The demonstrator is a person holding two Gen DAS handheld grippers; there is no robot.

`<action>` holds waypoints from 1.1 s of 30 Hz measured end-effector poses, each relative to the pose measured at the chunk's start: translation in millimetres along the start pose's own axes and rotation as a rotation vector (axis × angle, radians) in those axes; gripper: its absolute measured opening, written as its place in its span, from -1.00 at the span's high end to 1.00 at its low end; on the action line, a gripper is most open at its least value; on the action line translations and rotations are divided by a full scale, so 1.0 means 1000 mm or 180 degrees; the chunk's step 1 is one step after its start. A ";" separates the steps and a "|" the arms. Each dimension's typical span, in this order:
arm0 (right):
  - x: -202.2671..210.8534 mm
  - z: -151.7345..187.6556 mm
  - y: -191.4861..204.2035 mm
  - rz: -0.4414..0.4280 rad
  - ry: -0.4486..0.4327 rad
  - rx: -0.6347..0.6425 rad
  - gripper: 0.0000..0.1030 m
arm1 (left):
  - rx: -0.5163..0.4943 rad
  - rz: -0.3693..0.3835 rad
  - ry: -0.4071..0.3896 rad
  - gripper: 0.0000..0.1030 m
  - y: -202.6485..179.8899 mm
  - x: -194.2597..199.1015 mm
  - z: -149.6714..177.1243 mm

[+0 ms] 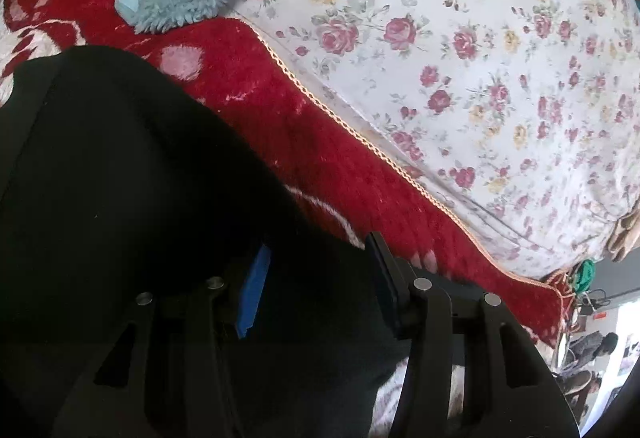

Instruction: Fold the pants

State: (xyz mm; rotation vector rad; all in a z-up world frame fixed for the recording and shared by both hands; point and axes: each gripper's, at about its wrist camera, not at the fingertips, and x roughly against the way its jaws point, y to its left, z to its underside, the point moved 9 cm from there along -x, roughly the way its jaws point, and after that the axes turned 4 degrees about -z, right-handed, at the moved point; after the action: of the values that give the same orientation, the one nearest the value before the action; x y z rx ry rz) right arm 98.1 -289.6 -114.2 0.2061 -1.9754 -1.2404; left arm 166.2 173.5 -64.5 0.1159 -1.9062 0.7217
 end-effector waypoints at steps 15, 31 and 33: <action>0.019 -0.011 0.031 -0.0272 -0.0159 0.0262 0.91 | -0.0204 -0.0062 -0.0244 0.87 0.003 0.018 -0.006; 0.118 0.000 0.055 -0.0512 -0.0290 0.0428 0.91 | -0.0640 0.0222 -0.0824 0.87 -0.017 0.139 0.064; 0.125 0.004 0.050 -0.0507 -0.0289 0.0417 0.91 | -0.0658 0.0220 -0.0848 0.87 -0.015 0.143 0.072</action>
State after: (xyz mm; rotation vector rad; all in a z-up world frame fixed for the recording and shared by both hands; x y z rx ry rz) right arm 22.9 -324.5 -7.9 0.3851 -2.1555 -1.2393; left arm 49.9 157.0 45.1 0.0164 -2.2375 0.5722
